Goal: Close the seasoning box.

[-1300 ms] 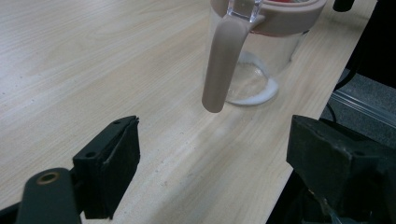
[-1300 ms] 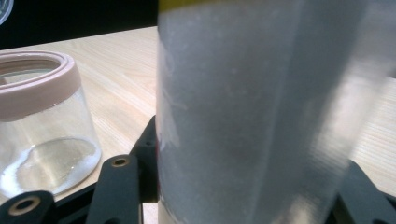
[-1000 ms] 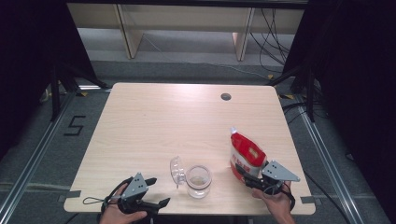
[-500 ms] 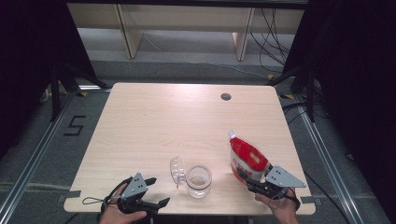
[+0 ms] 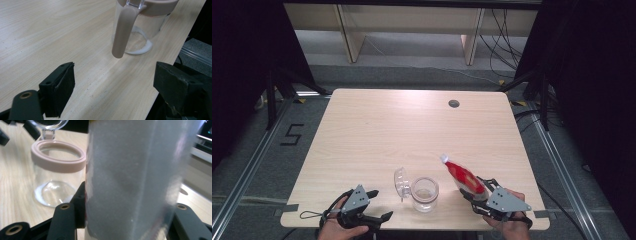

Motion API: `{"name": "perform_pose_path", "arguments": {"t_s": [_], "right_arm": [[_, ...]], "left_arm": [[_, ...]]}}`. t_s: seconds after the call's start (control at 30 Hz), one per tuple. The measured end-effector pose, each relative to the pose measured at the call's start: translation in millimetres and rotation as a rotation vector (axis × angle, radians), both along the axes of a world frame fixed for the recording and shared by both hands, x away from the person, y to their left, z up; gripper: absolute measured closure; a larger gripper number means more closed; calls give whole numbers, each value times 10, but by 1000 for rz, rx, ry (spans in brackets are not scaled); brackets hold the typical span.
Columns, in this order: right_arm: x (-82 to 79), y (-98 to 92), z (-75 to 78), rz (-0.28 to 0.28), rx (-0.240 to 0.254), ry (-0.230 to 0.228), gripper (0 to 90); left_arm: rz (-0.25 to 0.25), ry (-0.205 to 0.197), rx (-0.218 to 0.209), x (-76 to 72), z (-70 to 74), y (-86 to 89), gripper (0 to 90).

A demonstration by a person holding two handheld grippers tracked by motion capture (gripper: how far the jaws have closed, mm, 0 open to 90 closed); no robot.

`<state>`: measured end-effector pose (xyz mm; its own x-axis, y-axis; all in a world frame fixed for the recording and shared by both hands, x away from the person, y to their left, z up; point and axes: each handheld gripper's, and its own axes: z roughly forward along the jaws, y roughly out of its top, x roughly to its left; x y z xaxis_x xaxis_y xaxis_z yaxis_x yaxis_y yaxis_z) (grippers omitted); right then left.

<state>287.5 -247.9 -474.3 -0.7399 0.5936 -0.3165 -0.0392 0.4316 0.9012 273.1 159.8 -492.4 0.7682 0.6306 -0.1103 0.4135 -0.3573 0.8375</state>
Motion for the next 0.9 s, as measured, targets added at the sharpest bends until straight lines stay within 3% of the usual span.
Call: {"name": "perform_pose_path", "arguments": {"t_s": [0.07, 0.17, 0.33, 0.57, 0.73, 0.8, 0.83, 0.9], "right_arm": [[-18, 28, 5, 13, -34, -29, 477], [-61, 65, 13, 24, -81, -41, 477], [-101, 106, 17, 37, -138, -47, 478], [-93, 85, 36, 62, -168, -74, 478], [-63, 79, 64, 60, -239, -130, 479], [-43, 73, 68, 68, -250, -130, 480], [-39, 72, 73, 71, -252, -130, 480], [-39, 77, 75, 66, -251, -142, 480]], "left_arm": [[-2, 1, 1, 0, 0, 0, 172], [-8, 0, 17, 6, 2, 15, 171], [0, 3, 2, 4, -2, 12, 171], [-4, 2, 11, 10, -4, 14, 171], [-3, 2, 10, 11, -7, 13, 171], [-6, -5, 40, 22, -5, 28, 171], [0, 2, 12, 10, -8, 11, 171], [-3, 3, 11, 12, -8, 15, 171]]}}
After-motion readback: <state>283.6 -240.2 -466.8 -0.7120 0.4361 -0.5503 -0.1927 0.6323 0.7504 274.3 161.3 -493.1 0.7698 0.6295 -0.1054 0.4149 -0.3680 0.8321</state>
